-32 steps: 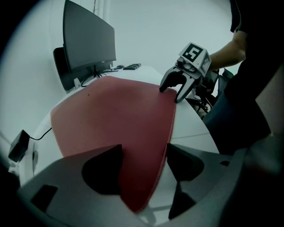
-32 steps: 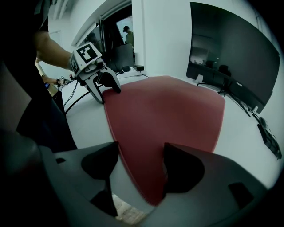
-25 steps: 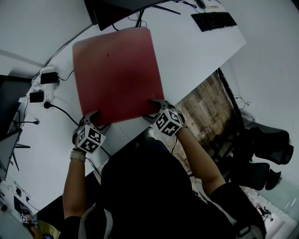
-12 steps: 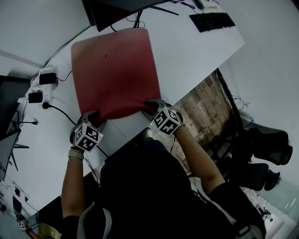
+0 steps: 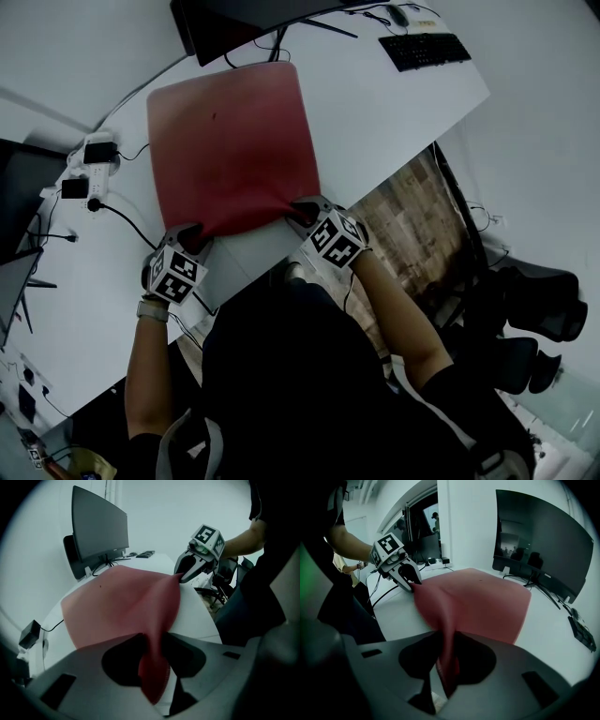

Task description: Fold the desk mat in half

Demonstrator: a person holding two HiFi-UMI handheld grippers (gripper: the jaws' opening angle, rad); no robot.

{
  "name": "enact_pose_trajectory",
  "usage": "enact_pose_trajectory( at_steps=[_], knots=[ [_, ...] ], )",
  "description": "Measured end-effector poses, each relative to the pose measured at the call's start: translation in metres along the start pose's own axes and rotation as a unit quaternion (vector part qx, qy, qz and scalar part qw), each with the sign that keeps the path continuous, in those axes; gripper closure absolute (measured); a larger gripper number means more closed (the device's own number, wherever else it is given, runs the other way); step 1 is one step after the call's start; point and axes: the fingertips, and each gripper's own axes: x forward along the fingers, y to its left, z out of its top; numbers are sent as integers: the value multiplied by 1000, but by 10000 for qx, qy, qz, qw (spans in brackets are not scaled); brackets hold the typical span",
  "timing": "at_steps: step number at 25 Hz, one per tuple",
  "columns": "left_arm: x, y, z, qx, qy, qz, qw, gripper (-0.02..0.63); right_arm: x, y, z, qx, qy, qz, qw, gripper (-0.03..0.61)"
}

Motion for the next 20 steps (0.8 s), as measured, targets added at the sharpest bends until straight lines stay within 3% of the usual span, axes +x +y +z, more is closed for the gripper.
enact_pose_trajectory(
  at_steps=[20],
  knots=[
    [-15,-90,9,-257,17,223,9994,482,-51,31,-43,-478,-54,203,9986,486]
  ],
)
